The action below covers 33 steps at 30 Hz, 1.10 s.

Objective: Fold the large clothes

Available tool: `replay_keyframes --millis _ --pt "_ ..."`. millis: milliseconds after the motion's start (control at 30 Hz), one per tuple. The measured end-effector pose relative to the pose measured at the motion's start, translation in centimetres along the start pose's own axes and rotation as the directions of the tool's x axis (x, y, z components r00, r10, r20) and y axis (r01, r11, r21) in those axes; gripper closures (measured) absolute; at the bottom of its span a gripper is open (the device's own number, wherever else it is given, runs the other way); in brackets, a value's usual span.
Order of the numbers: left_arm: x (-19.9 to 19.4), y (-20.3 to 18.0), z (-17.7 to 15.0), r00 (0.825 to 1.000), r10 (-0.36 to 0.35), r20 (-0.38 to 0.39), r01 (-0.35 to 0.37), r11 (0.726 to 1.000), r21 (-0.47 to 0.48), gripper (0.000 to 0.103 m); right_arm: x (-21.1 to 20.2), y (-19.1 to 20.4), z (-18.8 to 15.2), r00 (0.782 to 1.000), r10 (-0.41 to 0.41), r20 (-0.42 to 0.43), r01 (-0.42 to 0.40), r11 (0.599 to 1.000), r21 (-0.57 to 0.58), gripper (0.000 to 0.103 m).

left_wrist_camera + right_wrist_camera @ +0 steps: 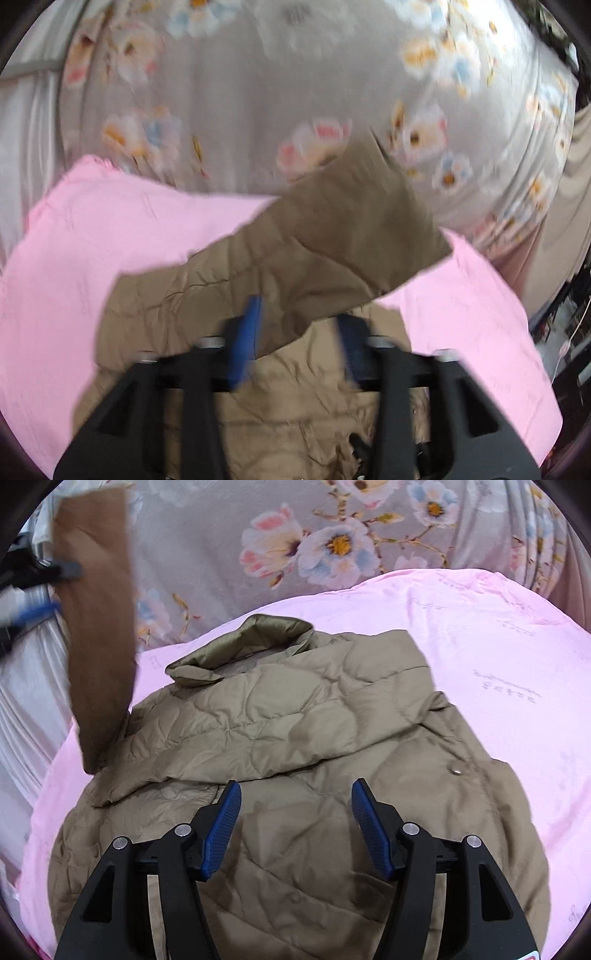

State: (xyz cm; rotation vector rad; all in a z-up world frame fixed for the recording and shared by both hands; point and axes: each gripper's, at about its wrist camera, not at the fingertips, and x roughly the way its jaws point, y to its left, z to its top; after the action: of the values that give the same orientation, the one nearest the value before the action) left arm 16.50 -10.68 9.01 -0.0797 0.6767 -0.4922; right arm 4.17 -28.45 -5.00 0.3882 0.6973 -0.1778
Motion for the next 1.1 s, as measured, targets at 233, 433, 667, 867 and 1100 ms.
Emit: replay_keyframes --millis 233,433,667,867,1100 --pt "3.4 5.4 -5.7 0.99 -0.023 -0.136 -0.008 0.975 -0.222 0.029 -2.0 -3.8 0.3 1.0 -0.018 0.014 0.017 0.997 0.074 0.038" --pt "3.6 15.9 -7.1 0.983 0.031 -0.183 -0.122 0.85 -0.513 0.029 -0.5 -5.2 3.6 1.0 0.019 0.006 -0.019 0.993 0.119 0.033" --pt "5.0 23.4 -8.7 0.985 -0.024 -0.17 -0.106 0.69 -0.716 0.029 4.9 -5.9 7.0 0.99 0.118 -0.071 -0.098 0.967 0.234 0.033" --pt "6.3 24.6 -8.1 0.989 -0.021 -0.147 -0.098 0.653 -0.751 0.033 8.3 -5.0 7.8 0.986 0.128 -0.11 -0.096 0.96 0.262 0.041" --pt "5.8 25.0 -6.2 0.986 0.013 -0.167 -0.13 0.685 -0.716 0.095 5.9 -0.9 11.0 0.988 0.147 -0.042 -0.144 0.987 0.078 0.1"
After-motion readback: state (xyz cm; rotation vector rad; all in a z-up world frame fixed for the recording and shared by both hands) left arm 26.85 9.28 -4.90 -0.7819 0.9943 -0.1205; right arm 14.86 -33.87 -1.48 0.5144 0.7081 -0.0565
